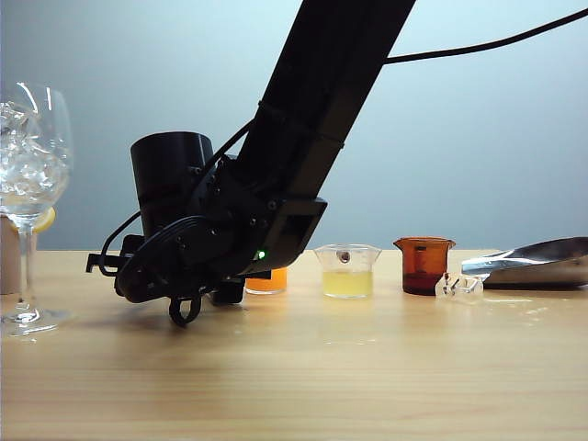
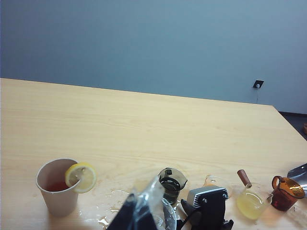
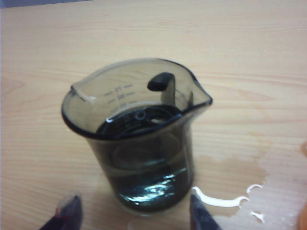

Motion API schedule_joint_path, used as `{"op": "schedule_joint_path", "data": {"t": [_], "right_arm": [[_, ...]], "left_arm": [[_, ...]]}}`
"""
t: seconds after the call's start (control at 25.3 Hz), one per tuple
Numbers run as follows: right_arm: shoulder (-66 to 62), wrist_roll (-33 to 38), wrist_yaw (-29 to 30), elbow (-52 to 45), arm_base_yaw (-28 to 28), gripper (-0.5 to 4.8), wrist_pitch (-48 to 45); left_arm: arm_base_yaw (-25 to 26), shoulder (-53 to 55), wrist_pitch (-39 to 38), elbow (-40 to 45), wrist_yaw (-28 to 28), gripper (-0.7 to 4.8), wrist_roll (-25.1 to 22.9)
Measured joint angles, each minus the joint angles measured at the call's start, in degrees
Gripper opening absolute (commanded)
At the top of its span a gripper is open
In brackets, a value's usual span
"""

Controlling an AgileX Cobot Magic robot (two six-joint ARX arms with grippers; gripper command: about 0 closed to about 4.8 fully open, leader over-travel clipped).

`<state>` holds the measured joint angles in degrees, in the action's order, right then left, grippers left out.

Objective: Pick up the first measuring cup from the left, pour the coconut rum inside into the goblet, and finally put the measuring cup back in its original place.

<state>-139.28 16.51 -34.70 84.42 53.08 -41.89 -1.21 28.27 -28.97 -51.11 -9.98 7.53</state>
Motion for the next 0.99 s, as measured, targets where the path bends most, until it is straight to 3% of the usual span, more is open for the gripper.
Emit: {"op": "schedule_joint_path", "data": {"t": [0.99], "right_arm": [[-1.31, 1.46, -4.42, 5.22, 0.17, 2.98, 6.43]], "left_arm": [[0.00, -0.02, 0.00, 0.00, -0.50, -0.04, 0.00]]}}
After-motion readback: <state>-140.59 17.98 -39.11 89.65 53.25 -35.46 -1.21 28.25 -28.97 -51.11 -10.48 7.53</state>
